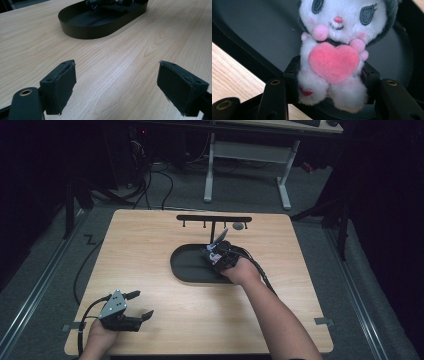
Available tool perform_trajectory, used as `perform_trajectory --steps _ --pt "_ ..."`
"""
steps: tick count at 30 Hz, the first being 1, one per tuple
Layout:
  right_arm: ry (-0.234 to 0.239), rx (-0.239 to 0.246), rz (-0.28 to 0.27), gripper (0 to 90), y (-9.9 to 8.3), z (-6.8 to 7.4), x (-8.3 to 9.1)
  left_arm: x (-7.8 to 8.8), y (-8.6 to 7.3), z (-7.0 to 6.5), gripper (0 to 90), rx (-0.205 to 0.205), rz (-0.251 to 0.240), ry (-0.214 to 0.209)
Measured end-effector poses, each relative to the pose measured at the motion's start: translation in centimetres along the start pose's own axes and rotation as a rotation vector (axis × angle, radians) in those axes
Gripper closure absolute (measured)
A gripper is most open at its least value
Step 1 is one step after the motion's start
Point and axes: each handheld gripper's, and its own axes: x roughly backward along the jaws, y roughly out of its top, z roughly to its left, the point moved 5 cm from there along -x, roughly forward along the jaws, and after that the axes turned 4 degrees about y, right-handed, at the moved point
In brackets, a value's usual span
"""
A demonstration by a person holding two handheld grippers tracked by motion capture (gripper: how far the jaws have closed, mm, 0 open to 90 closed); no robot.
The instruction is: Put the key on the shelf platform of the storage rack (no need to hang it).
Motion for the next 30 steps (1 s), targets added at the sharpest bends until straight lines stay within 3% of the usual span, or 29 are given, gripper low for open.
perform_trajectory --steps 3,16,30 --pt "-0.002 0.016 0.003 47.9 -0.3 -0.2 -0.2 -0.1 0.0 0.1 16.2 0.001 0.004 0.003" --pt "0.010 -0.003 0.029 46.4 -1.6 -0.9 -1.1 -0.3 0.0 0.0 16.4 -0.005 0.010 0.000" --pt "0.036 -0.024 -0.017 32.6 -1.4 -0.7 -0.6 -0.3 0.0 0.0 16.3 -0.007 0.015 0.001"
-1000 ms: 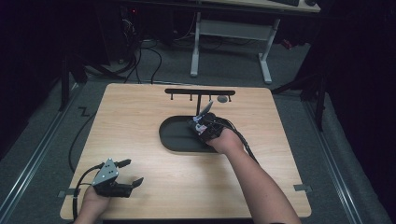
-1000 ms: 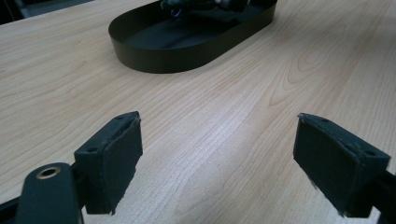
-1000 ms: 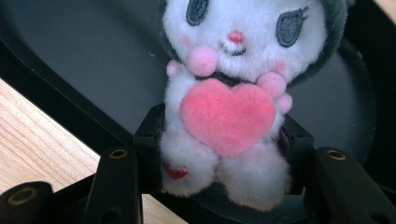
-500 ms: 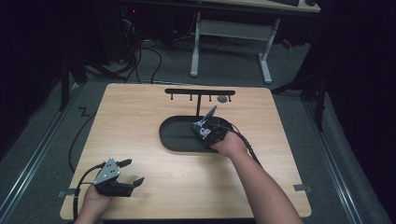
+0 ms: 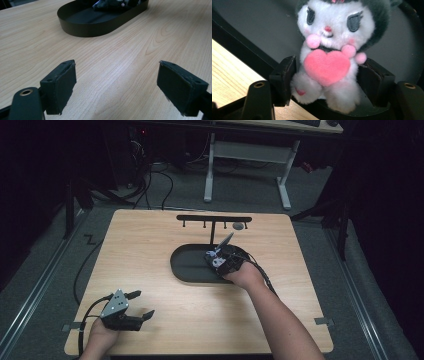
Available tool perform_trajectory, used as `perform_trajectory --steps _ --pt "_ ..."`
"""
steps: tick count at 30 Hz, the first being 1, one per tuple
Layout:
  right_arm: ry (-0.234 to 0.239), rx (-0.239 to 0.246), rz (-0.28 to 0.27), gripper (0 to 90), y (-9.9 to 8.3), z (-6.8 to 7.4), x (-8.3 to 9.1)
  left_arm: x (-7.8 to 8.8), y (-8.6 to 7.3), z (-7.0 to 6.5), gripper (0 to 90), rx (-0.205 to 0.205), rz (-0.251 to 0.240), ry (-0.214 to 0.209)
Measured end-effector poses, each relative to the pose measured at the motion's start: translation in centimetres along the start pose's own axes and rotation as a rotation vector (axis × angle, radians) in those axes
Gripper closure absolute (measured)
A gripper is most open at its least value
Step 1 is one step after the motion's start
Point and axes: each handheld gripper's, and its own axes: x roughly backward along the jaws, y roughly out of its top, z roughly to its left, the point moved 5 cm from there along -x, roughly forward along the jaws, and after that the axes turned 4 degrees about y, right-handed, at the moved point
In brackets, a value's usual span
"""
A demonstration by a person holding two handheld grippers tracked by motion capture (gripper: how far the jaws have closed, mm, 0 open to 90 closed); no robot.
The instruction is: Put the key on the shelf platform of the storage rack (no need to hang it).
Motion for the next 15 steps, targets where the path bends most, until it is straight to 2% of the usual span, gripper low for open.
perform_trajectory --steps 5,6,7,15 --pt "-0.003 0.004 -0.004 31.8 0.0 0.0 0.4 0.0 0.0 0.0 16.3 -0.005 0.001 -0.001" --pt "-0.003 -0.022 0.000 31.7 -0.1 0.1 0.5 0.0 0.0 0.0 16.3 -0.006 0.001 -0.002" --pt "-0.002 -0.009 -0.007 31.7 -0.1 0.0 0.6 0.0 0.0 0.0 16.3 -0.005 0.000 -0.001" --pt "0.002 -0.008 -0.038 30.7 0.1 -0.2 1.6 0.0 0.0 0.0 16.3 -0.003 0.006 -0.002"
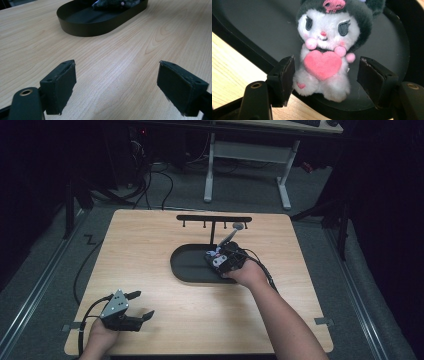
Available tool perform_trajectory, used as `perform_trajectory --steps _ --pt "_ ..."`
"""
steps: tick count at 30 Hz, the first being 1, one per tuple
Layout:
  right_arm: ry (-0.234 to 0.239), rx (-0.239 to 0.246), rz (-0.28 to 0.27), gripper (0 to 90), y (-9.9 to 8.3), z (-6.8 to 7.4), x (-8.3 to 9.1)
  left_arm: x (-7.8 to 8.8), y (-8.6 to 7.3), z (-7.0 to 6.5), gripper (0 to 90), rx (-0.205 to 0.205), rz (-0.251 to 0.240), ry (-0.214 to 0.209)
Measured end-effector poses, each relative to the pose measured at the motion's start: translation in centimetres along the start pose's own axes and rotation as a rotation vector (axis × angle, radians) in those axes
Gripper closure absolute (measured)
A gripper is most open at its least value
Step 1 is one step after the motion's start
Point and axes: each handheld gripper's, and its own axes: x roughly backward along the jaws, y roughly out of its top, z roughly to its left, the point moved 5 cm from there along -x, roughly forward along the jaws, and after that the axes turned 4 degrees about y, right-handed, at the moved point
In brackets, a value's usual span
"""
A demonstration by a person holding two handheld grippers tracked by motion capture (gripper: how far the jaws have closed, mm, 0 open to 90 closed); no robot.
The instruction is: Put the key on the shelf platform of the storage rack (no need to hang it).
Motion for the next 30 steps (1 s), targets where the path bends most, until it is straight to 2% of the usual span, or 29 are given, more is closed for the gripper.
perform_trajectory --steps 1,4,6,16,20,30 --pt "0.002 -0.011 -0.002 30.5 0.0 0.1 0.1 0.0 0.0 0.0 16.3 -0.001 0.001 0.000" --pt "-0.004 0.004 -0.011 30.2 -0.1 0.0 0.5 0.0 0.0 0.0 16.3 -0.001 0.000 0.001" --pt "-0.001 -0.010 -0.013 30.2 -0.2 0.1 0.6 0.0 0.0 0.0 16.3 -0.003 0.002 0.001" --pt "0.003 -0.006 -0.052 30.1 -0.8 0.0 1.4 -0.1 0.0 0.0 16.3 0.000 0.003 -0.002" --pt "-0.019 0.011 -0.056 29.6 -1.4 0.1 1.4 -0.1 -0.1 -0.1 16.3 -0.001 0.009 -0.003" --pt "0.004 -0.016 -0.104 29.3 -3.0 0.0 1.5 0.0 -0.2 -0.1 16.2 -0.002 0.015 -0.002"
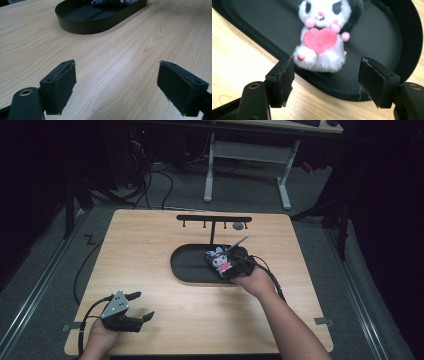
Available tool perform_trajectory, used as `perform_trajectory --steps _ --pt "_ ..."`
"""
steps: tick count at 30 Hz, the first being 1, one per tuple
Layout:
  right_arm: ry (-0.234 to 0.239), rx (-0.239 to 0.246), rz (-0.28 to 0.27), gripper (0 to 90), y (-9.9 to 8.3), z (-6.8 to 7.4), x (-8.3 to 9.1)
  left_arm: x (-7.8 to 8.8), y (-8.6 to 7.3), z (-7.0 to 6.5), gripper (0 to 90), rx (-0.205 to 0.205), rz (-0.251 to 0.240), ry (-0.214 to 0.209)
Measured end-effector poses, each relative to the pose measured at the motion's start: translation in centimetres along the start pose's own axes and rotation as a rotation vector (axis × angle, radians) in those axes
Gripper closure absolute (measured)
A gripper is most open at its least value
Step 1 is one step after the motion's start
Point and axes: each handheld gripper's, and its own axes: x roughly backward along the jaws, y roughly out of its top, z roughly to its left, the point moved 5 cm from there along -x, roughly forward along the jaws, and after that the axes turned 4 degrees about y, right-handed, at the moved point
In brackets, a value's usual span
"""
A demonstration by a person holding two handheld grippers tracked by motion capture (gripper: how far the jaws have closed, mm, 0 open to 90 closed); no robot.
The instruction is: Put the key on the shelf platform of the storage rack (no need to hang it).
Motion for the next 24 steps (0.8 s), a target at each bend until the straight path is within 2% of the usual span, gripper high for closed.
perform_trajectory --steps 1,9,16,21,24 --pt "0.001 -0.015 0.002 29.1 -0.3 0.1 0.1 0.0 0.0 0.0 16.2 -0.001 0.001 -0.001" --pt "0.021 -0.033 -0.053 29.6 -2.1 -0.4 0.5 -0.1 -0.1 -0.1 16.2 -0.005 0.009 -0.005" --pt "0.024 -0.039 -0.115 29.5 -3.7 0.2 0.7 -0.2 -0.1 -0.2 16.2 -0.006 0.013 -0.006" --pt "0.010 -0.026 -0.173 28.7 -4.6 0.5 0.9 -0.3 -0.1 -0.3 16.2 -0.012 0.020 -0.008" --pt "-0.004 -0.001 -0.209 25.8 -5.0 0.7 1.0 -0.3 -0.2 -0.3 16.2 -0.013 0.020 -0.007"
